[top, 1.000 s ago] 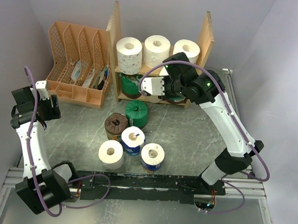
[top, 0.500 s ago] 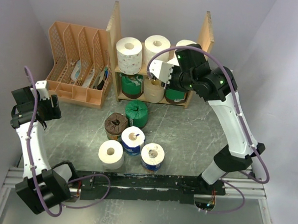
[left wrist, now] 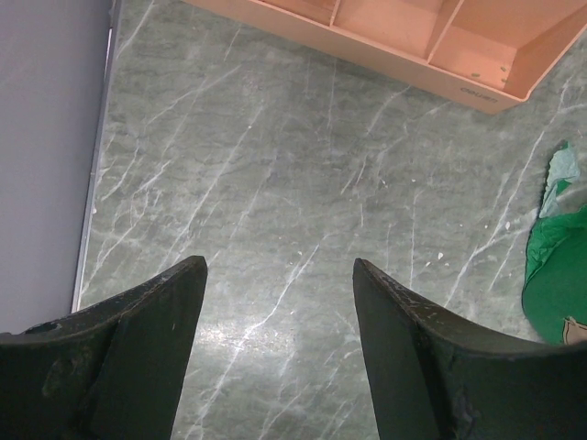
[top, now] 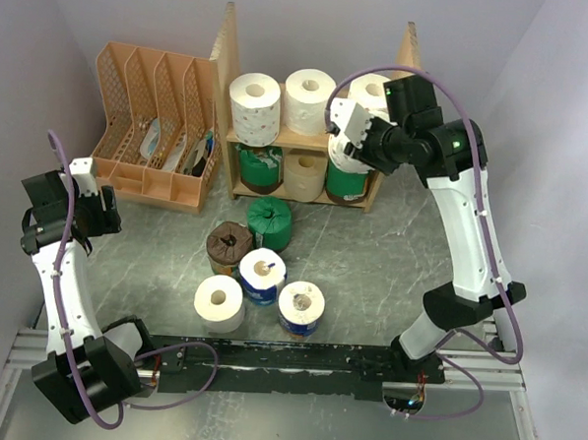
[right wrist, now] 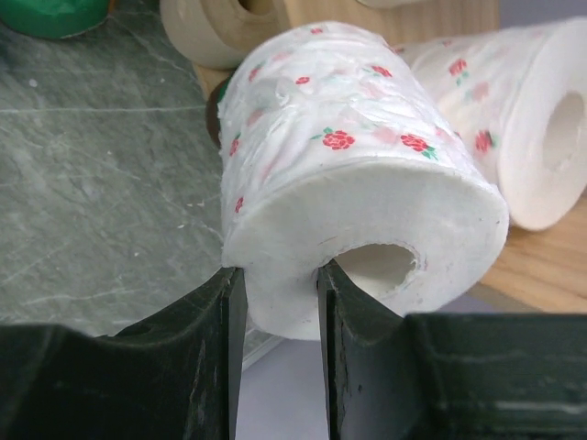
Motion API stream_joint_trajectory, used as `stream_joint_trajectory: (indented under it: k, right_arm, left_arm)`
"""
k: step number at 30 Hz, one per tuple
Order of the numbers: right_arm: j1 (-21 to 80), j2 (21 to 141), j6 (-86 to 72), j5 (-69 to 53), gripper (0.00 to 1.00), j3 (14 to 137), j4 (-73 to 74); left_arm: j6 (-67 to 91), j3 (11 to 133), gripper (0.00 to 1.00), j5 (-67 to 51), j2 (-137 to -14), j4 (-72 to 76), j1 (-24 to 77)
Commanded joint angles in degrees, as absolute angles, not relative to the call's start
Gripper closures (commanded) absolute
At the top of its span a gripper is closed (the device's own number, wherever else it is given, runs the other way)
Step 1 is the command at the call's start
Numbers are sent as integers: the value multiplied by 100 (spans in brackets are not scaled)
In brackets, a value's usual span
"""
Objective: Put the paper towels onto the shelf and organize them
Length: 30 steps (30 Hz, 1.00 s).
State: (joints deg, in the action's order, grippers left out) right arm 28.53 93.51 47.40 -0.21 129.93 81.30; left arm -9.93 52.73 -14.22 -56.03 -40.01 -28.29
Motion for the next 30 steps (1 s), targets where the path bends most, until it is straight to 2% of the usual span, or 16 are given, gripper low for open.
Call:
stream_joint_trajectory:
  k: [1, 30]
  right_arm:
    - [2361, 9604, 4994, 178, 100, 13311, 7882]
    - [2435, 10783, 5566, 774, 98, 14458, 7533]
  left_arm:
    - [-1081, 5232, 23, -1621, -5494, -3849, -2821]
    - [-1059, 5224, 23, -1647, -5394, -3845, -2821]
